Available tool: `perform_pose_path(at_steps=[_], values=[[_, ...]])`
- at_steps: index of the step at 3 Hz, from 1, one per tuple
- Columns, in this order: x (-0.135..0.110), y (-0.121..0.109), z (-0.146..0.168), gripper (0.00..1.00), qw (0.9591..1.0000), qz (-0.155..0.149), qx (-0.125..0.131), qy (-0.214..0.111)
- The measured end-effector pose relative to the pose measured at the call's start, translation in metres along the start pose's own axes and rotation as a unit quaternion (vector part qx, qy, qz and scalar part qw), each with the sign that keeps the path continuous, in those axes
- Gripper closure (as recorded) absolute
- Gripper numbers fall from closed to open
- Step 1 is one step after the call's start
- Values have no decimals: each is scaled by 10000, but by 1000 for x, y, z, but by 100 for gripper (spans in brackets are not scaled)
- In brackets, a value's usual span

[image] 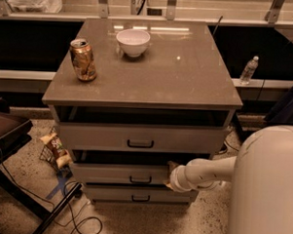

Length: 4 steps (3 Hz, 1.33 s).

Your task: Open middle drawer

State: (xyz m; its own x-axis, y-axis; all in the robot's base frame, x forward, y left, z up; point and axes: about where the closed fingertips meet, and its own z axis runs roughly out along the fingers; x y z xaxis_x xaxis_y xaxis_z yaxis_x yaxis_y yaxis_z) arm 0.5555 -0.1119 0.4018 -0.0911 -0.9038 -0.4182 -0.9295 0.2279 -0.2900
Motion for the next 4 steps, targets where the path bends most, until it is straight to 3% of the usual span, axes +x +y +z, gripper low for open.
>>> perform_pose_path(at_steps=[1, 2, 4], values=[[-3, -2, -5, 95, 10000, 0, 0, 0], [-5, -3, -10, 100, 10000, 2, 1, 0], [-7, -5, -15, 100, 10000, 2, 0, 0]])
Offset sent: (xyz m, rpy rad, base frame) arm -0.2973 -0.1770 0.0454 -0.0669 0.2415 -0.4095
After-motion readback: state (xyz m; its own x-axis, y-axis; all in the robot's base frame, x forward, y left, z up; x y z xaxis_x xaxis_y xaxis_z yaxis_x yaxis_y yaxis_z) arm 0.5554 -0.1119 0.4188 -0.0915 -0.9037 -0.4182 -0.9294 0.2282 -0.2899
